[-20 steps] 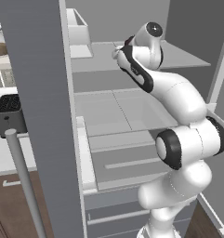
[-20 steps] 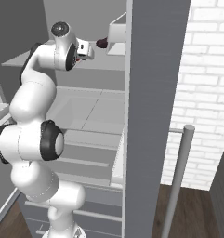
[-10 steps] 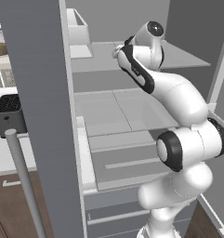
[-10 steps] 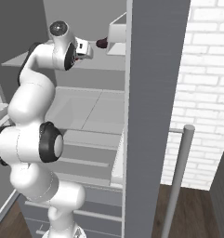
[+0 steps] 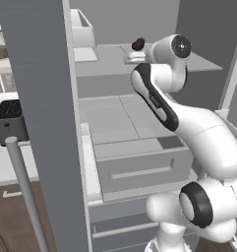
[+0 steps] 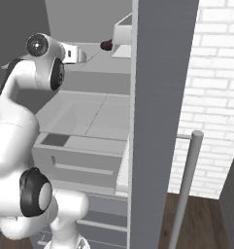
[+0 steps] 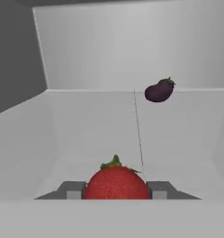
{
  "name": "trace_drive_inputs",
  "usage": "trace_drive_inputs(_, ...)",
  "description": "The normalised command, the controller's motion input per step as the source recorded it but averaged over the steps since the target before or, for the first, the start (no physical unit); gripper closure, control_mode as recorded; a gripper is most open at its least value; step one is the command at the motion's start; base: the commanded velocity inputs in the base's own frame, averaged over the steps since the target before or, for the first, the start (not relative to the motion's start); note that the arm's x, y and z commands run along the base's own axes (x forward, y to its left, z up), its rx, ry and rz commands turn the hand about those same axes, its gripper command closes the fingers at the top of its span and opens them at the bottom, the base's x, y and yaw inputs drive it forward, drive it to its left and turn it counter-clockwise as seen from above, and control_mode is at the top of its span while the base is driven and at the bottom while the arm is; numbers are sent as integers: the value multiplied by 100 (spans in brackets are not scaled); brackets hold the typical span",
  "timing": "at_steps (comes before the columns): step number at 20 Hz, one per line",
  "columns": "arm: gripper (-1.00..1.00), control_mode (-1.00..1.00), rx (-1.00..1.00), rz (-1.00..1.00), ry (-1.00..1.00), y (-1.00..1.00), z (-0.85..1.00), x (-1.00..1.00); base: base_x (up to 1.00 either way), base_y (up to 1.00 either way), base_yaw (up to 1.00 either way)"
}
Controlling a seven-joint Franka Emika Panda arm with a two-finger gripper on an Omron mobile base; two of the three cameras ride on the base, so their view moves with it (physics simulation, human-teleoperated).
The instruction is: Take the strawberry from the fridge and place it on top of the pancake, located on the dining counter.
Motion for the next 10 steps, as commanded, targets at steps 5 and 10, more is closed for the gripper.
trace_drive_inputs(5, 100, -100, 1, 0, 9, 2, 18, -100, 0, 0, 0)
trace_drive_inputs(10, 100, -100, 0, 0, 26, 0, -1, -100, 0, 0, 0)
